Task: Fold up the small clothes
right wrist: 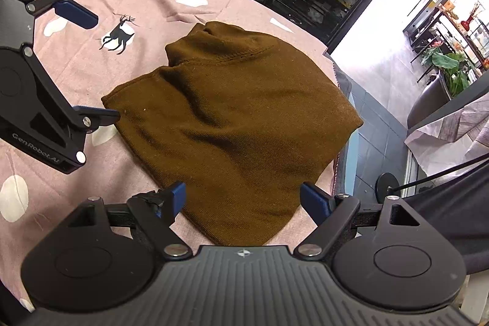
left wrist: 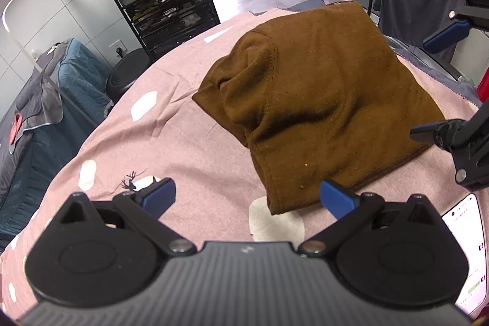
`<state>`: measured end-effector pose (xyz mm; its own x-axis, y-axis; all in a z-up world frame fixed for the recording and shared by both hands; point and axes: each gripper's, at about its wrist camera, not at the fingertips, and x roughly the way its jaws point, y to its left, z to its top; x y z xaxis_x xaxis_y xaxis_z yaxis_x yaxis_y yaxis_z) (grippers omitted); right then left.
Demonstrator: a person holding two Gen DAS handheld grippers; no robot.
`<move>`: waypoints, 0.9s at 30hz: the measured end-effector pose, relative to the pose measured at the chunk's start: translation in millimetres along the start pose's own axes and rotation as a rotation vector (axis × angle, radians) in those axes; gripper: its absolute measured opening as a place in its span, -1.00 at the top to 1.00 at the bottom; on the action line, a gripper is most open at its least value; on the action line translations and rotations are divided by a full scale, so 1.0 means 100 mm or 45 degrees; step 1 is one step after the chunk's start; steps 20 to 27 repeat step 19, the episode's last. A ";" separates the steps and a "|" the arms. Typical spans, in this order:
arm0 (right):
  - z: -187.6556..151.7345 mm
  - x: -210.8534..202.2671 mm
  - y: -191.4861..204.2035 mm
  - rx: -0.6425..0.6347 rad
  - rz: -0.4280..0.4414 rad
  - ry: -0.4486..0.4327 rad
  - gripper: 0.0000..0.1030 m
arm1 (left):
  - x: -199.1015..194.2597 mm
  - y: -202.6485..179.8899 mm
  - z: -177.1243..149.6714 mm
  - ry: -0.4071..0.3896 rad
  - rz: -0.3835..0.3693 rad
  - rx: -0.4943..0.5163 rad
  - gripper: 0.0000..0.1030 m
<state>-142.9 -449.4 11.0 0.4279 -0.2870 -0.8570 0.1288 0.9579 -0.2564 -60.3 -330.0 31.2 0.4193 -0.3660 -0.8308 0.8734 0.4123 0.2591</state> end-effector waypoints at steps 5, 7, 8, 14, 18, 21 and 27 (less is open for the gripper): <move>-0.01 0.01 -0.02 0.015 -0.005 -0.001 -1.00 | 0.02 0.00 0.02 0.009 -0.020 -0.009 -1.00; -0.01 0.01 -0.03 0.021 -0.009 -0.001 -1.00 | 0.03 -0.01 0.03 0.014 -0.018 -0.010 -1.00; -0.01 0.01 -0.03 0.022 -0.009 0.000 -1.00 | 0.04 -0.01 0.03 0.016 -0.010 -0.007 -1.00; -0.01 0.01 -0.02 0.025 -0.012 -0.002 -1.00 | 0.02 -0.05 0.01 -0.017 0.008 0.030 -1.00; -0.02 0.00 -0.03 0.038 -0.014 -0.003 -1.00 | -0.02 -0.07 -0.01 -0.042 0.028 0.052 -1.00; -0.02 0.00 -0.03 0.039 -0.014 -0.003 -1.00 | -0.02 -0.06 -0.01 -0.036 0.022 0.040 -1.00; -0.02 0.00 -0.03 0.039 -0.014 -0.003 -1.00 | -0.02 -0.06 -0.01 -0.036 0.022 0.040 -1.00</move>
